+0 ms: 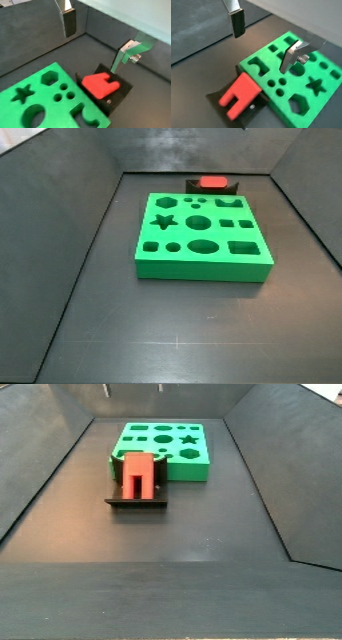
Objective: Pick up the square-circle object. Move up. Rotate the square-circle object. Place the square-circle object on the fixture. Regrasp the square-circle object. Move to above the board. Insert the square-circle object.
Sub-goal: Regrasp the square-circle object.
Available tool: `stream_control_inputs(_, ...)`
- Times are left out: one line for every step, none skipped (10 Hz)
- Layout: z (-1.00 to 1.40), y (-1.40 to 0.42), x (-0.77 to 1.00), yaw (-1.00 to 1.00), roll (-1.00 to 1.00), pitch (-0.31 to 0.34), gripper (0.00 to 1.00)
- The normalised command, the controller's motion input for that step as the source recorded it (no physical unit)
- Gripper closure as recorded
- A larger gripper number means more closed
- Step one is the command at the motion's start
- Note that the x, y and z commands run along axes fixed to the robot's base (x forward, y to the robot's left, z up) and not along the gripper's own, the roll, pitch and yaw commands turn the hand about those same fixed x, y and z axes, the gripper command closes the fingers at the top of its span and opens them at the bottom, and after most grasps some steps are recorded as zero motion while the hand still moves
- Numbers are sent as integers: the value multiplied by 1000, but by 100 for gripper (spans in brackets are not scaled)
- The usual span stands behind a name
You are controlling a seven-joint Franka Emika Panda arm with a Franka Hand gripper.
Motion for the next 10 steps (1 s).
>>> stream_control_inputs(7,-18,-17,16,1000,7,0)
stream_control_inputs(11,-15,-11,17,1000,10,0)
stream_control_inputs(11,-22,-1,20,1000,18,0)
stream_control_inputs(7,-20,9,21,1000,21,0)
stream_control_inputs(-5,-22,31,26,1000,34,0)
stream_control_inputs(-6,-23,37,29,1000,41,0)
stream_control_inputs(-9,-27,56,35,1000,57,0)
stream_control_inputs(-11,-32,70,41,1000,73,0)
stream_control_inputs(-12,-32,87,56,1000,104,0)
stream_control_inputs(-14,-35,95,64,1000,122,0)
